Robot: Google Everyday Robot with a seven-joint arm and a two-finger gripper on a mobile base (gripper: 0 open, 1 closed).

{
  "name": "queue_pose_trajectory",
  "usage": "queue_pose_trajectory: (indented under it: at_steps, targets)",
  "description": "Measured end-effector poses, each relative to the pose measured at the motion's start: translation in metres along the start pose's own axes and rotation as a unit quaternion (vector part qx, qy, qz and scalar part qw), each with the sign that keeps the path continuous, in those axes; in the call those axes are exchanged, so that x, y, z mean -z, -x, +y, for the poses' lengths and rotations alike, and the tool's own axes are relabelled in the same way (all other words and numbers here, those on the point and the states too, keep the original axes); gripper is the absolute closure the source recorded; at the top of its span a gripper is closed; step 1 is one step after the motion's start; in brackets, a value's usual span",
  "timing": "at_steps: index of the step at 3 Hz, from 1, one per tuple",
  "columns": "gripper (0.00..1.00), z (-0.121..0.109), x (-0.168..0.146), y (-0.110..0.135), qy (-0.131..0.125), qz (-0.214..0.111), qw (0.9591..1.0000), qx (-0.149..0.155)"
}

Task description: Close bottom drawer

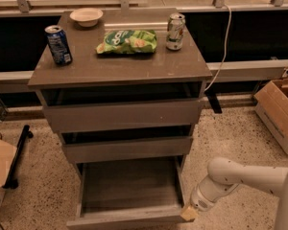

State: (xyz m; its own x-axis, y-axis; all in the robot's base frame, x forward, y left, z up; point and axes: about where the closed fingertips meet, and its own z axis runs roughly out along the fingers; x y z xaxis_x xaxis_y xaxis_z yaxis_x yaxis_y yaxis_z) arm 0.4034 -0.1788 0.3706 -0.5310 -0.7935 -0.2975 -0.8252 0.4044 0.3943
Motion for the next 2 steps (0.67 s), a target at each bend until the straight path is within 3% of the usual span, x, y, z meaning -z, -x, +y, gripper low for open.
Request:
queue_pose_trajectory:
  at_steps: [2]
  targets:
    - [1.0,-0.039,-0.073,-0.029,0.032,0.001,0.9992,-0.025]
